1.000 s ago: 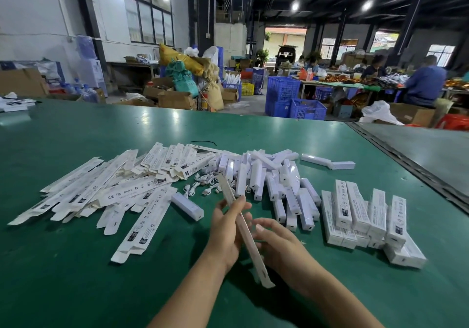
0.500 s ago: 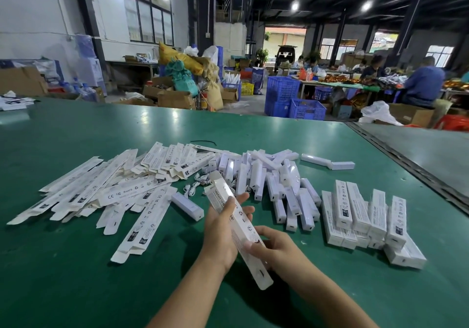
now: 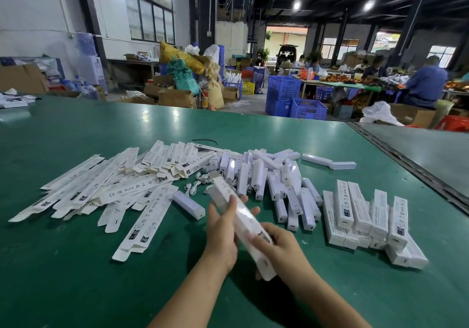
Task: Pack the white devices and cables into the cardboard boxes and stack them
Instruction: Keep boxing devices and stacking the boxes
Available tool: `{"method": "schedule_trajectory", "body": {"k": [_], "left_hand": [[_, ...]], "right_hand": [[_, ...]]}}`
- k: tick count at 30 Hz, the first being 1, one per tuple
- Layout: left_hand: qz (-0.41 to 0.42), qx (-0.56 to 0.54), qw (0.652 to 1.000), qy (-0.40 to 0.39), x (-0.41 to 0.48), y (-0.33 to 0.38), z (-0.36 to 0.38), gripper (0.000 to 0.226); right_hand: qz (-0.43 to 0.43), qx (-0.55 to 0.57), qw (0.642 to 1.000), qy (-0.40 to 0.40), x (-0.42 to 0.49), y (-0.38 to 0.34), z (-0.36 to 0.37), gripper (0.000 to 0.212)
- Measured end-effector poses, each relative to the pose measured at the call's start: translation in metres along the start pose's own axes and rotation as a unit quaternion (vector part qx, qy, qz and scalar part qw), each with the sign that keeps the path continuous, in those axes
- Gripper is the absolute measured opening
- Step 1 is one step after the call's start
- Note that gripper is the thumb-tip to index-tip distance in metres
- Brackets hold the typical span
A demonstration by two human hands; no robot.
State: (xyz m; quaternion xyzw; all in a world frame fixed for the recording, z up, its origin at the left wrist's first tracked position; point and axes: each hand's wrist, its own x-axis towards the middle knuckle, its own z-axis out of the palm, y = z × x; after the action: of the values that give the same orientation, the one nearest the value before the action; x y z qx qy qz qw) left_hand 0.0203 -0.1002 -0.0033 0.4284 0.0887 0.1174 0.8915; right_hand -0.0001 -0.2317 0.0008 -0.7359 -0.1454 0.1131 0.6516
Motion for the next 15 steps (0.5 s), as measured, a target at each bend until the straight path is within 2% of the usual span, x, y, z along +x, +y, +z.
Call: {"method": "schedule_trajectory", "body": {"k": [4,8,10,13,15], "left_hand": [[0.025,0.111,0.993,-0.022,-0.005,-0.010,0.002,0.047],[0.032,0.212,0.972,-0.098,-0.012,-0.016,0.001,0.051],[0.085,0.295,0.942,-0.134,-0.019,-0.015,0.002,0.053],[0.180,0.406,0.880,-0.171,-0.025,-0.017,0.000,0.068],[0.207,0.421,0.867,-0.168,-0.024,-0.019,-0.002,0.070]], "right_hand": [[0.030,0.116,0.988,0.095,0.005,-0.003,-0.009,0.019],[0.051,0.174,0.978,0.107,0.009,-0.001,-0.021,0.030],[0.038,0.159,0.979,0.118,0.009,0.000,-0.023,0.032],[0.021,0.112,0.984,0.139,0.008,0.002,-0.023,0.042],[0.009,0.087,0.986,0.143,0.007,0.001,-0.022,0.041]]}}
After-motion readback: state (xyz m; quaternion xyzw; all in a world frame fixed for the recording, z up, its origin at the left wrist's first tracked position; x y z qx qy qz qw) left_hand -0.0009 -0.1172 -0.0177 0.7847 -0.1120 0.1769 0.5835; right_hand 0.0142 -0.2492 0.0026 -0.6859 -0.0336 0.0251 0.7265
